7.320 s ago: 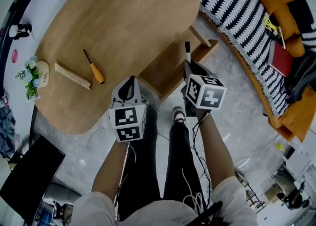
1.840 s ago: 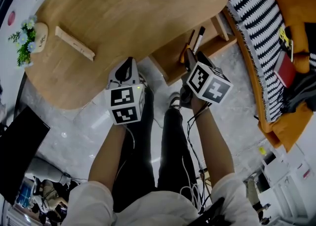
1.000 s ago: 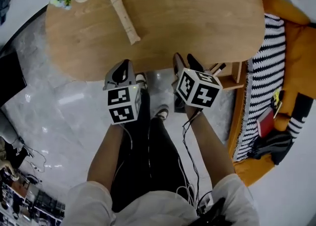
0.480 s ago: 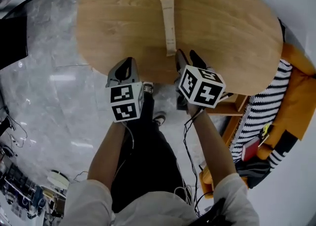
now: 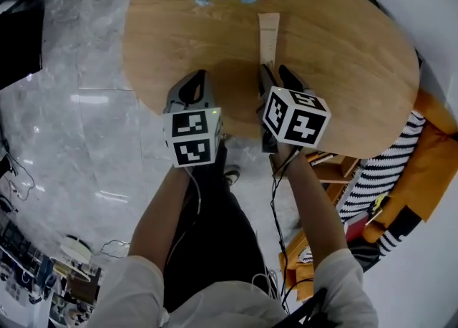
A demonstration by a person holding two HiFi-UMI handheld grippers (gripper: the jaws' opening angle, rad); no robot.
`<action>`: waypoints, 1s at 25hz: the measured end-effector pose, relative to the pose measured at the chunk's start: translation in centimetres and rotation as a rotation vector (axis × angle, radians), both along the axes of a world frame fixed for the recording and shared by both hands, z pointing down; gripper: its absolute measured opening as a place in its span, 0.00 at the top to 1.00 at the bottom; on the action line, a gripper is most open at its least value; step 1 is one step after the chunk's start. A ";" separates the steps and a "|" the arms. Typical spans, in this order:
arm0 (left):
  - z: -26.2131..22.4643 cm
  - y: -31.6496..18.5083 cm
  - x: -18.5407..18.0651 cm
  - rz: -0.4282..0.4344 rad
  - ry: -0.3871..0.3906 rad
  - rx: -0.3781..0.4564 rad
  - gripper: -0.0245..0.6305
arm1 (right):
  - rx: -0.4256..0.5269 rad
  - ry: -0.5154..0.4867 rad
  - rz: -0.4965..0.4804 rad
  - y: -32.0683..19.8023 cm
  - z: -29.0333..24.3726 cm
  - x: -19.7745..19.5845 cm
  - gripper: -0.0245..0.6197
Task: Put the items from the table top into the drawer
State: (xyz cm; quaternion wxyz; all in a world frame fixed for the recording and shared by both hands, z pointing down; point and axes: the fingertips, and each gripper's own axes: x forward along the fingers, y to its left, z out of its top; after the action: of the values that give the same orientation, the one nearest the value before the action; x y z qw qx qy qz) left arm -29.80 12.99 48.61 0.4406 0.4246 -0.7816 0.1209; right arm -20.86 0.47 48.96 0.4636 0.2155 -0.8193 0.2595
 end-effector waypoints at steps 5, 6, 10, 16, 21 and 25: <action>0.3 -0.5 -1.4 -0.009 -0.005 0.003 0.95 | 0.016 0.020 -0.035 -0.5 1.2 -1.5 0.69; 0.3 -0.4 -1.6 -0.011 -0.006 0.002 0.95 | 0.017 0.022 -0.037 -0.5 1.3 -1.7 0.69; 0.7 0.1 -1.8 -0.015 -0.002 -0.009 0.95 | 0.024 0.042 -0.053 -0.5 1.9 -2.0 0.70; 0.9 0.7 -1.4 -0.002 0.000 -0.017 0.95 | 0.051 0.051 -0.048 -0.6 1.7 -1.8 0.82; 0.8 0.8 0.0 0.009 0.026 -0.012 0.95 | 0.061 0.032 -0.010 -0.6 0.7 -0.9 0.86; 0.7 0.7 1.2 0.034 0.026 -0.010 0.95 | 0.056 0.015 0.036 -0.6 0.0 0.7 0.86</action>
State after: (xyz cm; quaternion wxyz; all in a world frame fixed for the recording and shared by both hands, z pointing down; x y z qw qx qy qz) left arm -28.56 13.65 49.28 0.4508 0.4371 -0.7679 0.1266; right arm -20.13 -0.13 48.96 0.4587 0.2450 -0.8188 0.2431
